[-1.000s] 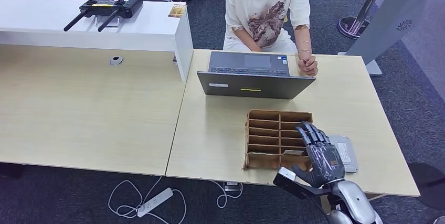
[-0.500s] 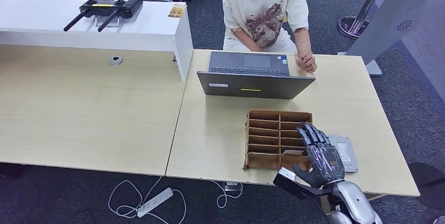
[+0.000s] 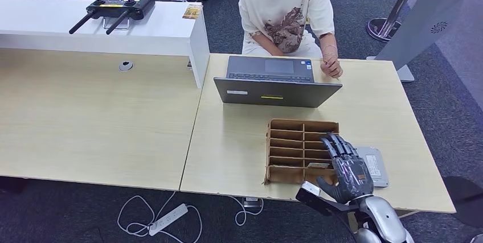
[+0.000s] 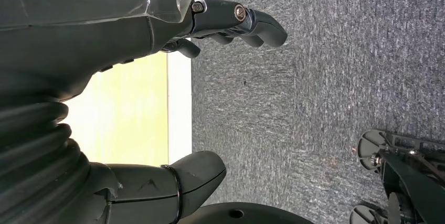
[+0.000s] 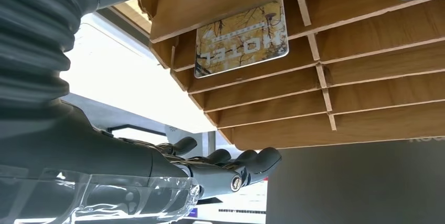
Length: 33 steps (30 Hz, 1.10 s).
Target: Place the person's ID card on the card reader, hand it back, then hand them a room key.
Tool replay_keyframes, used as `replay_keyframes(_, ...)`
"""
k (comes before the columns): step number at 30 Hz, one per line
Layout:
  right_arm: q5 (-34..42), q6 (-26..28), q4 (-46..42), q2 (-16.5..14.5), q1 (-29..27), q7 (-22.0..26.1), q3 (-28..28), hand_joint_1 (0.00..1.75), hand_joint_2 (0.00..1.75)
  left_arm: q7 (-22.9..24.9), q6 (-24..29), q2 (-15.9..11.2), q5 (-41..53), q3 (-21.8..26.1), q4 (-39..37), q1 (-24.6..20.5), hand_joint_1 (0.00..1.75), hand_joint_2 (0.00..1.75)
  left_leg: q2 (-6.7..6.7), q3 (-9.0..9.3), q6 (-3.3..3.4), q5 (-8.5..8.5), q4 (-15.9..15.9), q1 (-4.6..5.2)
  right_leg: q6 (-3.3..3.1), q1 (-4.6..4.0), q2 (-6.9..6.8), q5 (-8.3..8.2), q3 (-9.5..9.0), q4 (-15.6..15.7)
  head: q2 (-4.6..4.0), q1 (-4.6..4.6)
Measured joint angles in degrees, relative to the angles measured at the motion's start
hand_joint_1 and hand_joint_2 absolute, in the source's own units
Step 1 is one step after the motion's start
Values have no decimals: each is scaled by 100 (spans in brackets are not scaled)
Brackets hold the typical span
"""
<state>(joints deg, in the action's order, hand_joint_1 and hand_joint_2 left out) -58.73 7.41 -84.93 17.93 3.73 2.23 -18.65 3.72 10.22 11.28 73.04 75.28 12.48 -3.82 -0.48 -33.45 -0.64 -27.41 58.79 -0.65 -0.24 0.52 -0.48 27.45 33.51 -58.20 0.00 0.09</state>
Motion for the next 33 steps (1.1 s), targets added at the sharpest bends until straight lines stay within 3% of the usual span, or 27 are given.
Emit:
replay_keyframes(9, 0, -4, 27, -18, 49, 2, -14, 46, 175, 0, 3, 0, -34, 1, 0, 1, 0, 175, 0, 0, 0, 0, 0, 0, 0, 0, 0, 0, 0, 0, 0, 0)
replay_keyframes(16, 1, -3, 34, -19, 71, 3, -32, 39, 175, -13, 2, 0, -34, 1, 0, 1, 0, 175, 0, 0, 0, 0, 0, 0, 0, 0, 0, 0, 0, 0, 0, 0)
replay_keyframes(33, 7, 0, 32, -19, 57, 0, -45, 53, 175, -17, -1, 0, -34, 2, 0, 1, 0, 175, 0, 1, 0, 0, 0, 0, 0, 0, 0, 0, 0, 0, 0, 0)
